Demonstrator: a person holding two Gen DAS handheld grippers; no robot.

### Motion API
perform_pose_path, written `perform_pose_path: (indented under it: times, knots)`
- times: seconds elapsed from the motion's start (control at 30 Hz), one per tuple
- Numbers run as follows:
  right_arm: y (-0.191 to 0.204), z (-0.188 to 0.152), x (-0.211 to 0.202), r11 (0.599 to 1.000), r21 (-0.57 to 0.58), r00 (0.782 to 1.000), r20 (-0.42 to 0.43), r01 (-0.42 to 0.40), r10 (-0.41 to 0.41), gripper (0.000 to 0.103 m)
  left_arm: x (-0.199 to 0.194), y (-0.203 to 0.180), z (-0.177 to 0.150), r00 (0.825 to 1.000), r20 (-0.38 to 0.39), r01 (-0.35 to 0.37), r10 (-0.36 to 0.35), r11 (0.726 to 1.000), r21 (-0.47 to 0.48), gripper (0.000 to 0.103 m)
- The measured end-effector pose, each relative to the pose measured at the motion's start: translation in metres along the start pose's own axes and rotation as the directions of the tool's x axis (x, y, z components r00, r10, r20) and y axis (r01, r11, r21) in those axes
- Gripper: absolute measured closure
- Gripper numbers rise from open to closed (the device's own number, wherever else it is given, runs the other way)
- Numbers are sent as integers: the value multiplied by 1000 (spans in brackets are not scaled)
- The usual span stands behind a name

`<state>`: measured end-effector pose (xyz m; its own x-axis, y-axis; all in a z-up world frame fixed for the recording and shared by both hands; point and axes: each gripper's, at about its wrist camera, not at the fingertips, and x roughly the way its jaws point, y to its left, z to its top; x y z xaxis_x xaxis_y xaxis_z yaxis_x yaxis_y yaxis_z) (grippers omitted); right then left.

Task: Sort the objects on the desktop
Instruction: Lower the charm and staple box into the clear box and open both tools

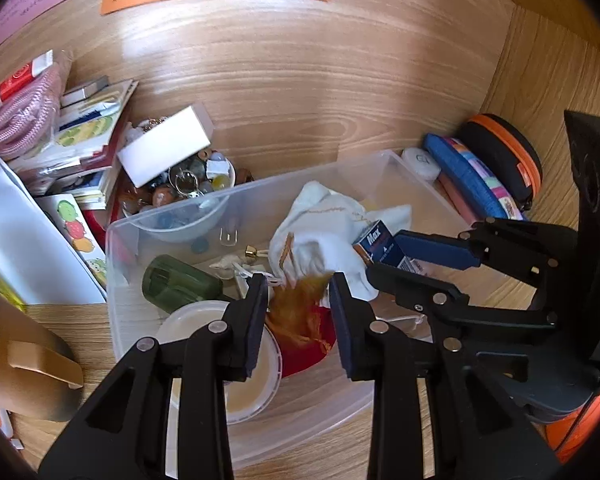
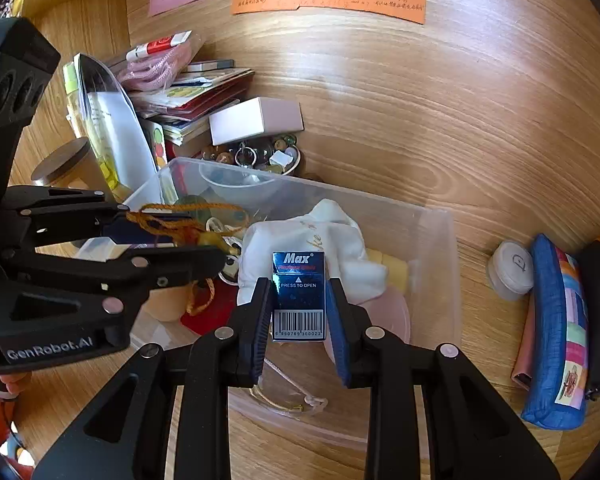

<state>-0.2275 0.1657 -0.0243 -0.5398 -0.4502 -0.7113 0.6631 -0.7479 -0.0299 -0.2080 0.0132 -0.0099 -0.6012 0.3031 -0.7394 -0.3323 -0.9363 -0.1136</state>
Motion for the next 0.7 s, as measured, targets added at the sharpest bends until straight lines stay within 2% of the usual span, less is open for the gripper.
perform_pose_path:
  times: [0.23, 0.47, 0.63, 0.7]
  knots:
    - [4, -3, 3, 999, -35, 1000, 3, 22, -22, 78, 2, -6, -5, 1000, 8, -16, 16, 999, 35, 72]
    - [2, -5, 3, 999, -35, 1000, 11, 28, -27, 78, 0, -8, -7, 1000, 11, 3, -4, 999, 41, 72]
    - [2, -4, 1, 999, -32, 999, 25, 37, -36, 70, -7, -6, -5, 999, 35, 16, -17, 999, 30, 69]
    - [0, -3, -1, 999, -21, 999, 36, 38, -37, 62, -10, -4, -5, 999, 47, 16, -17, 1000, 19, 66]
